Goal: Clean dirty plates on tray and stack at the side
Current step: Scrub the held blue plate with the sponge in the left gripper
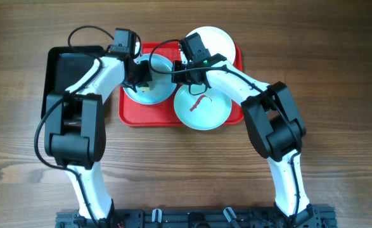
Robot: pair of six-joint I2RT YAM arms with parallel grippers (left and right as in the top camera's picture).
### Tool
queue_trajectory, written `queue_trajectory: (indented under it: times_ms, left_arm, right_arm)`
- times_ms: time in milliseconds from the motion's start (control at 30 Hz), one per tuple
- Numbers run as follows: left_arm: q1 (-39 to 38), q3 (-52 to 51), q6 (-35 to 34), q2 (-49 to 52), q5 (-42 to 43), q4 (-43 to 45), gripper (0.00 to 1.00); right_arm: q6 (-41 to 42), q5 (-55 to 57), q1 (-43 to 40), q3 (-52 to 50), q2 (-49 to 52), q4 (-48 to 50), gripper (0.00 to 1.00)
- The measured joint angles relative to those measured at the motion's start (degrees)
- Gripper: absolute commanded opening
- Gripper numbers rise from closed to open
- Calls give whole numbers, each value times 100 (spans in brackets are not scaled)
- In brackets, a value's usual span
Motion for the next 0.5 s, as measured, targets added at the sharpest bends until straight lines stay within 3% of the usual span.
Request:
queue_trajectory:
  times_ms: [133, 333, 500]
  left_arm:
    - [7, -232, 157, -122, 179, 125, 4]
    - [26, -315, 868, -125, 1095, -44, 4]
    - [-9, -299, 710, -157, 671, -208, 4]
  right_arm:
    - [0, 0, 0, 0, 0, 2, 4]
    - [0, 0, 0, 0, 0, 2, 4]
    - [0, -2, 0, 0, 2, 4, 4]
